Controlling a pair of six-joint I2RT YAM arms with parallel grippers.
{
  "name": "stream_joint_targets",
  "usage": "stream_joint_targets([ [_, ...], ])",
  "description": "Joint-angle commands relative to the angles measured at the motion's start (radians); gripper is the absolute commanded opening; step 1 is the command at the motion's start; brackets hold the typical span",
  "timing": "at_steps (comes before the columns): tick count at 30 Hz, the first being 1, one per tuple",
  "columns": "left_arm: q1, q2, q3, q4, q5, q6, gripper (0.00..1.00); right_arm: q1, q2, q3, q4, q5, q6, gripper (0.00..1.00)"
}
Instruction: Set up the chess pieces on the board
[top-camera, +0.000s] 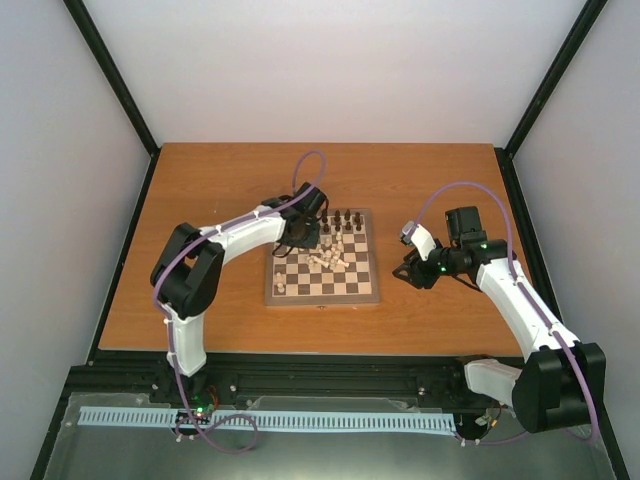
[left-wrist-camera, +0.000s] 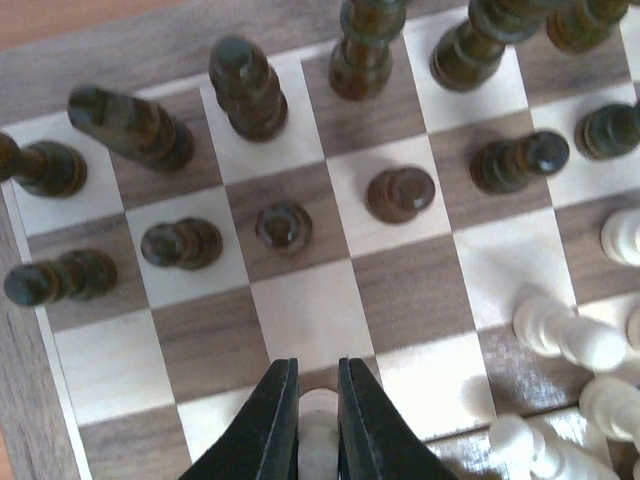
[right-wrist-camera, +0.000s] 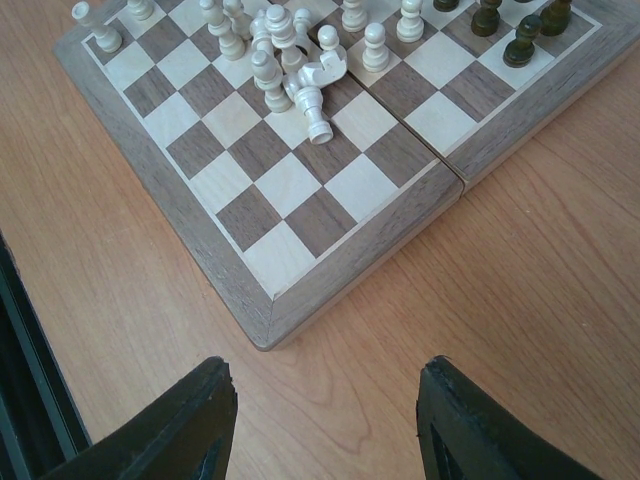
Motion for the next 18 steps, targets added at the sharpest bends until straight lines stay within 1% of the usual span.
stream_joint_targets([
  [1,-0.014,-0.082,-0.025,0.002,0.033,0.018,0.07,0.007,0.006,-0.009,-0.004,-0.013,-0.016,0.51],
  [10,-0.067,-0.239,-0.088,-0.052,0.019,-0.002,0.07,0.007,0.001,-0.007,-0.007,-0.014,-0.018,0.51],
  [18,-0.139,-0.408,-0.241,-0.108,0.021,-0.020,0.07,0.007,-0.019,-0.009,-0.005,-0.020,-0.019,0.51],
])
